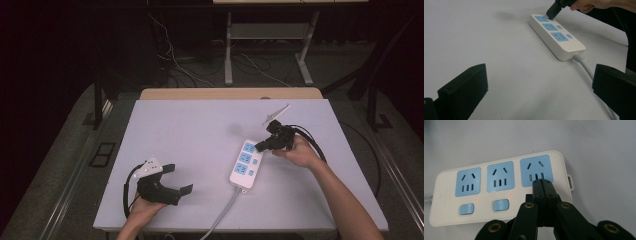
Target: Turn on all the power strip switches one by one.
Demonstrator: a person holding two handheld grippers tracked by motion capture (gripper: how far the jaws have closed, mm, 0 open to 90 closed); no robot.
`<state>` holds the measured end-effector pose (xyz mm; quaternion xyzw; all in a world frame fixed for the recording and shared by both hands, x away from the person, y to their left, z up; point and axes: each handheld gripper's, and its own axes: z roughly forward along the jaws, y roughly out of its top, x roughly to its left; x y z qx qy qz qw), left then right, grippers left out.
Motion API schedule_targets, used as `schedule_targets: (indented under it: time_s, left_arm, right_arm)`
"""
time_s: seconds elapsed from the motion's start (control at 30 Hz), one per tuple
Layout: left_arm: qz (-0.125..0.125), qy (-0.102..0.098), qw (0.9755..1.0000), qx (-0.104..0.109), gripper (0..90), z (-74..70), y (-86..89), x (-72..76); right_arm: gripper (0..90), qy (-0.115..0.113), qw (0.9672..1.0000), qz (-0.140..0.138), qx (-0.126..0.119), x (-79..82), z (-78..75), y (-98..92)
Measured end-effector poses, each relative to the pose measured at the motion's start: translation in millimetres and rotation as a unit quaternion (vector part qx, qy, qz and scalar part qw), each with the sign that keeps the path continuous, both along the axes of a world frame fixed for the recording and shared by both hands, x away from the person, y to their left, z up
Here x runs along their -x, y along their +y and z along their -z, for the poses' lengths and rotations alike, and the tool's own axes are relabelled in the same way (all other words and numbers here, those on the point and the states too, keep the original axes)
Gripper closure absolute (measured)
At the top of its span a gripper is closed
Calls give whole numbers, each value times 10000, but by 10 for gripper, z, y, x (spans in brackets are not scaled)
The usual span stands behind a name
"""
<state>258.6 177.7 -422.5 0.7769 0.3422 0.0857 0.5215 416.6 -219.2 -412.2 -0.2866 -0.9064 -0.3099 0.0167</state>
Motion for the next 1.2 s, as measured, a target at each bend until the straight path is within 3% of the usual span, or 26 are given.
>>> schedule_targets:
  time_s: [0.37,1.2]
  left_arm:
    - [-7,2,10000,10,0,3,0,-2]
    - [-13,9,10000,22,0,-1,9,0]
  right_arm:
    - [900,-216,9997,-17,59,46,6,20]
    - [900,-144,9999,17,4,84,-65,31]
